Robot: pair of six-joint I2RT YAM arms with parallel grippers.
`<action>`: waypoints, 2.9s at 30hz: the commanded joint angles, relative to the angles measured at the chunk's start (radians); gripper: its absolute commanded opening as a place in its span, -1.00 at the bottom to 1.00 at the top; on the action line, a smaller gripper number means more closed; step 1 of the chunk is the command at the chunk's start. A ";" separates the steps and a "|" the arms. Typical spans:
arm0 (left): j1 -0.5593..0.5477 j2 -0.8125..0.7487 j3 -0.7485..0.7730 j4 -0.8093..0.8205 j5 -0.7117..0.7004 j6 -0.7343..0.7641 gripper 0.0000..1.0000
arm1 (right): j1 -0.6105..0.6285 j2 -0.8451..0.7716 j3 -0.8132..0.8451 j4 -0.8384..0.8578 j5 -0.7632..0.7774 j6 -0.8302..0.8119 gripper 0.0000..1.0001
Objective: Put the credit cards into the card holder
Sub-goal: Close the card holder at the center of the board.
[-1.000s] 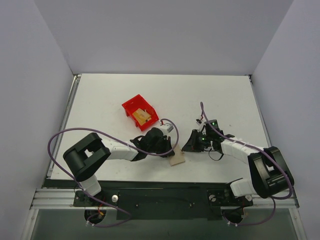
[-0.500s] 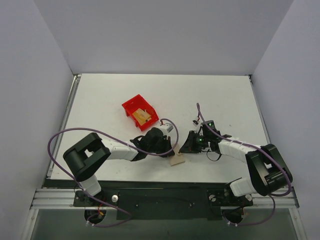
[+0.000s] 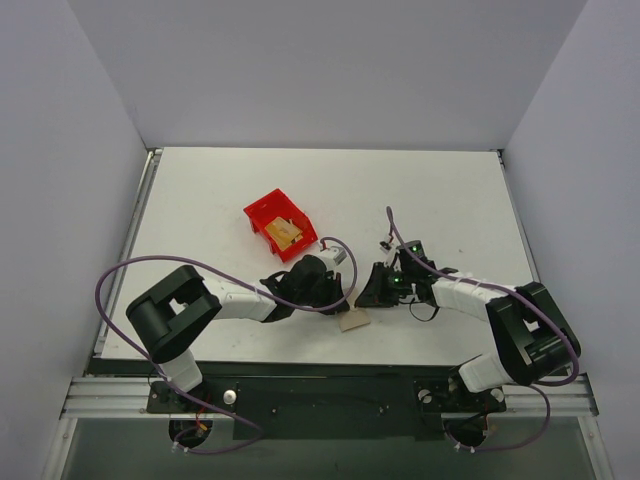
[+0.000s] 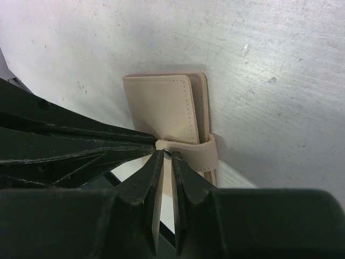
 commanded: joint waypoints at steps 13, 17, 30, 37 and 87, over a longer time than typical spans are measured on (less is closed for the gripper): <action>-0.001 0.016 0.002 0.027 0.010 0.000 -0.93 | 0.050 -0.010 0.061 -0.060 0.043 -0.052 -0.81; -0.001 0.015 0.003 0.027 0.010 0.000 -0.93 | 0.064 -0.013 0.069 -0.084 0.078 -0.066 -0.81; -0.001 0.013 -0.003 0.029 0.009 -0.001 -0.93 | 0.093 -0.012 0.085 -0.112 0.156 -0.077 -0.81; 0.000 0.015 -0.006 0.033 0.010 -0.001 -0.93 | 0.113 -0.001 0.115 -0.150 0.202 -0.082 -0.81; 0.006 0.021 -0.001 0.043 0.023 -0.003 -0.93 | 0.172 -0.081 0.087 -0.176 0.330 -0.062 -0.80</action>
